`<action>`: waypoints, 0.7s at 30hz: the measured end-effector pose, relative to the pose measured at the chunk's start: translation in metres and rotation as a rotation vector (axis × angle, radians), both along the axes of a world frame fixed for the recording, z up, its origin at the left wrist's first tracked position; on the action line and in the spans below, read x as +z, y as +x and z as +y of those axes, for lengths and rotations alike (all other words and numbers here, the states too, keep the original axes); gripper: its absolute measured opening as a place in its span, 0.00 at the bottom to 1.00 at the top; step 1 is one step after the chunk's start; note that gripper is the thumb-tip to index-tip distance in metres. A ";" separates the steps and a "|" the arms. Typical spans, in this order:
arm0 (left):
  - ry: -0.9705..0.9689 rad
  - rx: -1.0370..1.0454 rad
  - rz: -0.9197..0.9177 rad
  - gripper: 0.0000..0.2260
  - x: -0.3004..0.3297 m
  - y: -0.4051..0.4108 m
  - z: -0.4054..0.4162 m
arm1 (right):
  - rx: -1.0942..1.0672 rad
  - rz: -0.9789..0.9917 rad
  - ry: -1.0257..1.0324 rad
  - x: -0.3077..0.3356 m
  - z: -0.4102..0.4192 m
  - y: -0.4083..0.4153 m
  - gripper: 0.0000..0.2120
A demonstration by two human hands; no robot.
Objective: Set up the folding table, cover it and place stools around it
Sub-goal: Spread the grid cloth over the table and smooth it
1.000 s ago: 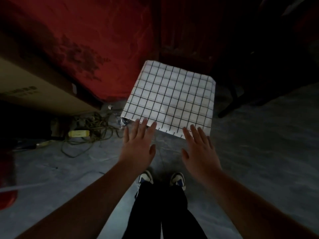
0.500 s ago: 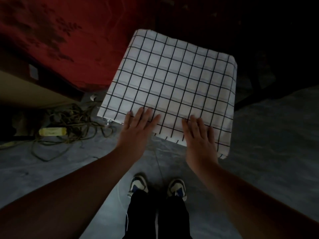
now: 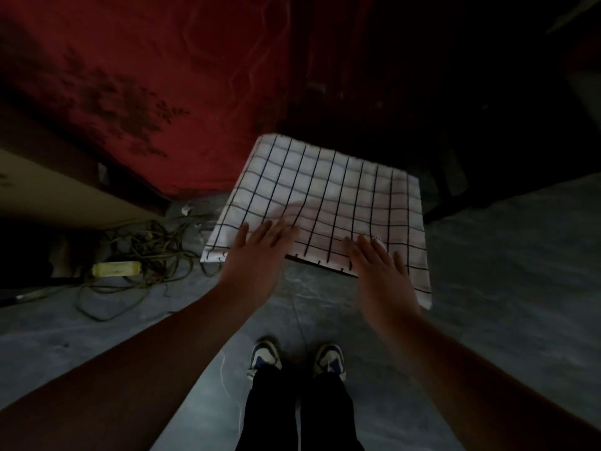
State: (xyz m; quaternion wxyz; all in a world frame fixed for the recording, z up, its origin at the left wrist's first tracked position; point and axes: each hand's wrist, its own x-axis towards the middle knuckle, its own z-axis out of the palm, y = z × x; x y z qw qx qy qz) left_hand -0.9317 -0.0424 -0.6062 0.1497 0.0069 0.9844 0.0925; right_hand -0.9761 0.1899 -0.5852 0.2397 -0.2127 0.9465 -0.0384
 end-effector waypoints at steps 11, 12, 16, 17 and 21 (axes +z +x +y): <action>0.080 0.232 0.224 0.24 0.219 0.071 -0.048 | 0.008 0.157 -0.116 0.234 -0.057 0.051 0.31; 0.067 0.262 0.229 0.24 0.235 0.084 -0.052 | 0.025 0.167 -0.135 0.250 -0.062 0.058 0.32; 0.014 0.361 0.313 0.22 0.293 0.147 -0.060 | 0.115 0.160 -0.163 0.304 -0.082 0.091 0.34; -0.008 0.384 0.331 0.22 0.305 0.163 -0.060 | 0.150 0.168 -0.175 0.312 -0.085 0.100 0.35; -0.064 0.505 0.380 0.22 0.344 0.229 -0.054 | 0.319 0.227 -0.262 0.337 -0.091 0.136 0.29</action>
